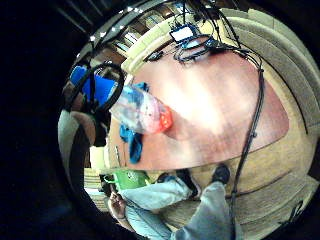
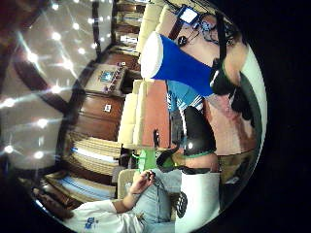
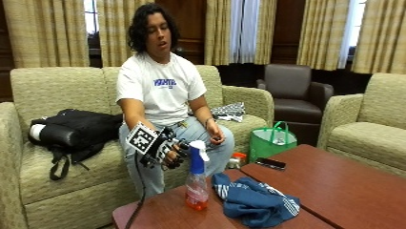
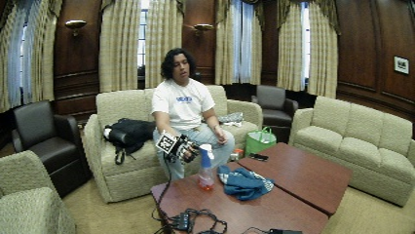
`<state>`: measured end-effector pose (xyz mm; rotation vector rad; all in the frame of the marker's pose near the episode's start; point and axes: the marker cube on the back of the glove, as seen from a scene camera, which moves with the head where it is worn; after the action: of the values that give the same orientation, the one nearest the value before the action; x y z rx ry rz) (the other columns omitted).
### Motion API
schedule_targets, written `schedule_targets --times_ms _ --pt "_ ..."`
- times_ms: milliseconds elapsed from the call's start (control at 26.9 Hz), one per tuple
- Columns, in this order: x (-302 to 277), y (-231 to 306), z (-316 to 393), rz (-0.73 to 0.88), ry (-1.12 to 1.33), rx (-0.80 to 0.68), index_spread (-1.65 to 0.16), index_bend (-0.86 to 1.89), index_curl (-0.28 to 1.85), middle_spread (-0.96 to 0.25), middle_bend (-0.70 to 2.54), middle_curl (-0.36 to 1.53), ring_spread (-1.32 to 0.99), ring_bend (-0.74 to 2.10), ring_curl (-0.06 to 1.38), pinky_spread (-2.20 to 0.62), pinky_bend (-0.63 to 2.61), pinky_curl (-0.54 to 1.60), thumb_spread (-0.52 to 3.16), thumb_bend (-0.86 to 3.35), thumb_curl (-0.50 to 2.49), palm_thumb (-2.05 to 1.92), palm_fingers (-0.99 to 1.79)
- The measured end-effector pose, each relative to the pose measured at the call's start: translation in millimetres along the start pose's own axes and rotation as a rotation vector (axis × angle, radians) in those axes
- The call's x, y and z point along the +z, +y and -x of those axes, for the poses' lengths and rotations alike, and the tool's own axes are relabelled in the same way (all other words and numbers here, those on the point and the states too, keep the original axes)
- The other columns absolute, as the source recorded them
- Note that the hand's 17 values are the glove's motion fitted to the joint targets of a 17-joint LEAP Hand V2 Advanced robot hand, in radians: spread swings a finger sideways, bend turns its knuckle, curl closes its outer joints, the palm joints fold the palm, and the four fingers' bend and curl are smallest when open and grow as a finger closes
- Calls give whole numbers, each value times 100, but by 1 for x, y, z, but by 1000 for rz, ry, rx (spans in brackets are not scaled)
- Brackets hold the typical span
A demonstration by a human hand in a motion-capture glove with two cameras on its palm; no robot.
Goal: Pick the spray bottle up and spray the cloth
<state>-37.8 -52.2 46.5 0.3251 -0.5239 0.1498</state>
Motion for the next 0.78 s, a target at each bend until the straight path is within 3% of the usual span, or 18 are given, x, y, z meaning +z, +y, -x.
schedule_targets --times_ms 223,335,447,596,782 --pt "4 -7 -3 -41 38 -65 -29 13 39 -17 45 50 -19 75 48 -22 68 44 107 -1 49 80 103" --pt "6 -3 -2 3 38 -32 -30 11 37 -18 40 49 -19 71 47 -20 64 42 106 -1 50 83 100" --pt "12 -10 0 -63 26 -23 -31 11 35 -18 36 47 -20 68 45 -19 60 41 105 -1 50 85 98" --pt "15 -8 2 -17 -1 95 -33 10 33 -18 32 46 -19 62 43 -17 57 39 104 -1 50 87 98" --pt "22 -6 -6 -8 -23 89 -33 10 31 -17 27 44 -20 59 42 -15 54 37 103 -2 49 88 98"
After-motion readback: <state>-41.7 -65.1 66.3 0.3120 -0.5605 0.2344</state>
